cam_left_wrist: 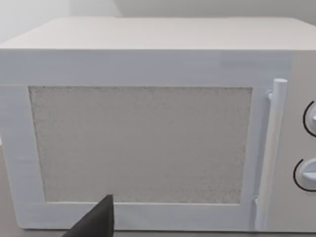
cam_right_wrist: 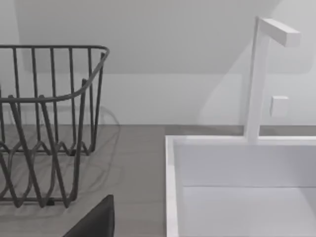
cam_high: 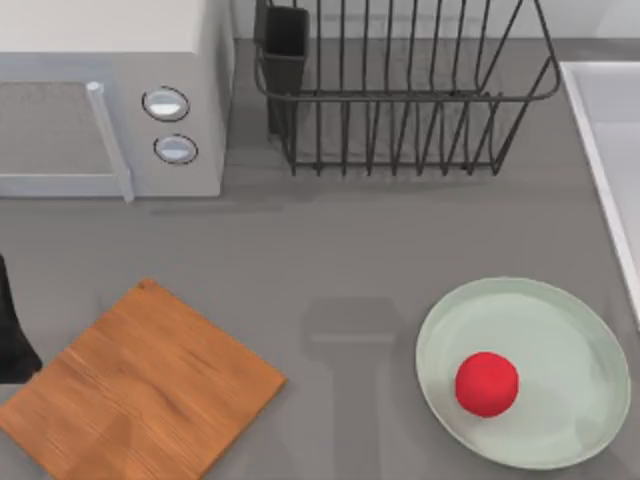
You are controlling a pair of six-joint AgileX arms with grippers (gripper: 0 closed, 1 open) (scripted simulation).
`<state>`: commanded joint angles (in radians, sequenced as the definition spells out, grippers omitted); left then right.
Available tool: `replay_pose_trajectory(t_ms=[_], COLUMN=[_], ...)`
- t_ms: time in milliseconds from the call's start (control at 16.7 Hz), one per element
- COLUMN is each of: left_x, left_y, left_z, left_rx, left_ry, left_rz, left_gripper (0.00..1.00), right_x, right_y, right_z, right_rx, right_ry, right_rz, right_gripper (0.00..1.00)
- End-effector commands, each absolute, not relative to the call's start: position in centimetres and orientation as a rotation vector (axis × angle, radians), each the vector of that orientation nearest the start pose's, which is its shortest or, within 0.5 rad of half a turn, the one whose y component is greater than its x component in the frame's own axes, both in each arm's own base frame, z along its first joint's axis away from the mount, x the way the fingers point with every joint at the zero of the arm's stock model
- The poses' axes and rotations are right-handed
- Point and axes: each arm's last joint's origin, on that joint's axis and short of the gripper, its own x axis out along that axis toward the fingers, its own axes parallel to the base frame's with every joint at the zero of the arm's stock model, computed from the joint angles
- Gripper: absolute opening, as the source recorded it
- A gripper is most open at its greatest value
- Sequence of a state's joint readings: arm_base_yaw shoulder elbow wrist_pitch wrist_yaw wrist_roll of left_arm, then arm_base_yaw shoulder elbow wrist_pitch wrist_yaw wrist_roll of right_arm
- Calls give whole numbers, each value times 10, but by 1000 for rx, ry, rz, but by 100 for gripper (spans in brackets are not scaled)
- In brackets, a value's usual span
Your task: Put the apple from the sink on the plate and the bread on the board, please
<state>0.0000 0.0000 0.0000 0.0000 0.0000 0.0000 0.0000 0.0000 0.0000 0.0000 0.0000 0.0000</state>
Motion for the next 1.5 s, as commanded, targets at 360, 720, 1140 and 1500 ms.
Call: replay_pose_trajectory(t_ms=[360, 720, 1140, 1500], left_x=[106, 119, 183, 256], left_y=[-1, 4, 23, 57], left_z=[164, 201, 239, 223], left_rx=[24, 266, 655, 830], left_ry=[23, 264, 764, 1183], left_rz=[4, 11, -155, -497], left_gripper=[100, 100, 100, 100], right_x=[106, 106, 106, 106], right_y=[-1, -1, -1, -1], right_z=[160, 160, 160, 160], right_rx=[0, 0, 0, 0], right_ry=[0, 0, 0, 0], right_rz=[0, 0, 0, 0], right_gripper=[100, 100, 100, 100])
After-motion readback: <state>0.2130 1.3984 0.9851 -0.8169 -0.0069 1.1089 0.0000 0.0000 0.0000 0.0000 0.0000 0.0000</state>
